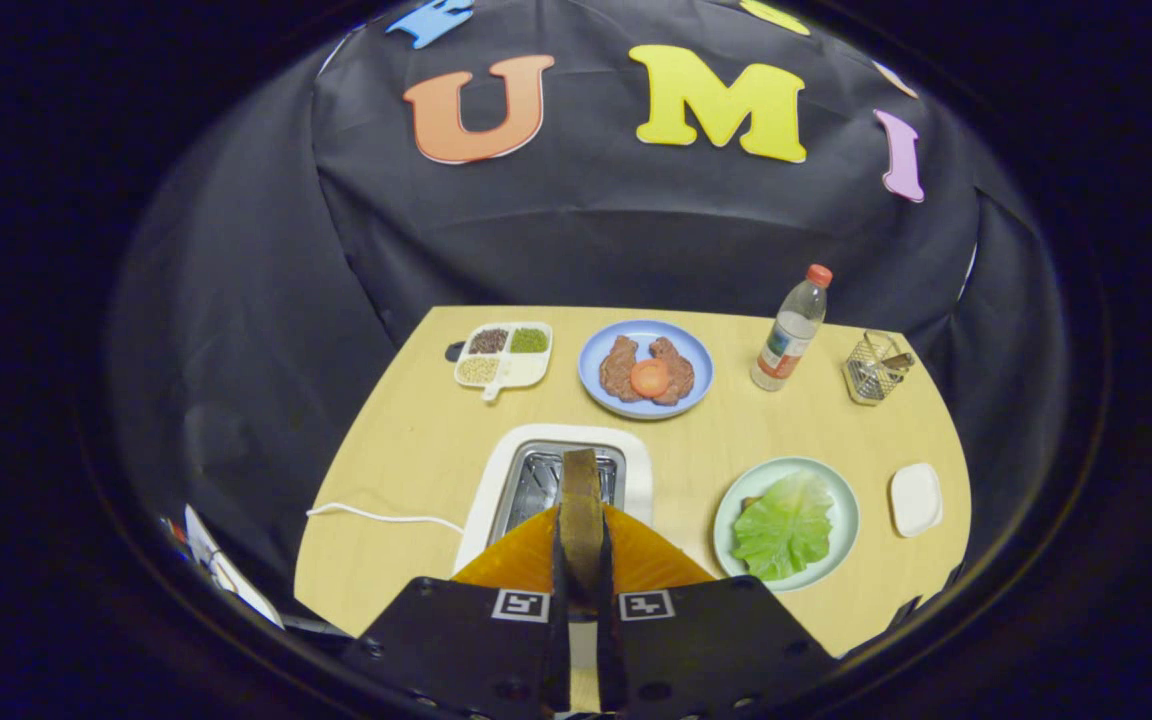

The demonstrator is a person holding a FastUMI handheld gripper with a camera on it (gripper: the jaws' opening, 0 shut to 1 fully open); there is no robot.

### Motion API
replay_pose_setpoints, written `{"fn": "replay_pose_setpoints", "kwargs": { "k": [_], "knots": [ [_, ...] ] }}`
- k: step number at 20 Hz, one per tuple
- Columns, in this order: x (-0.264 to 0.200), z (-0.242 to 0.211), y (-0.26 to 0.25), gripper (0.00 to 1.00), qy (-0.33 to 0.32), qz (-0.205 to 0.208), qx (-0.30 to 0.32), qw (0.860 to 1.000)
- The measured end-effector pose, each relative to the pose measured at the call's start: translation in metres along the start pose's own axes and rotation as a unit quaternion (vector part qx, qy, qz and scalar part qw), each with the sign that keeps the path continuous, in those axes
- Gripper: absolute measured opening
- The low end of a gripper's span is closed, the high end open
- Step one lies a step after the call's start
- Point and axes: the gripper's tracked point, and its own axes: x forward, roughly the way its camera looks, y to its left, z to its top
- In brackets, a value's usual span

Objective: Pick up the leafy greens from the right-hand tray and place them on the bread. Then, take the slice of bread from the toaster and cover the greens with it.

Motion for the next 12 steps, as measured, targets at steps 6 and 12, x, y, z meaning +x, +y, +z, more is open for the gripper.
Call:
{"fn": "replay_pose_setpoints", "kwargs": {
  "k": [6, 12],
  "knots": [
    [-0.047, 0.036, -0.018, 0.10, -0.033, 0.043, 0.032, 0.998],
    [-0.040, 0.024, -0.083, 0.10, -0.027, 0.026, 0.018, 0.999]
  ]
}}
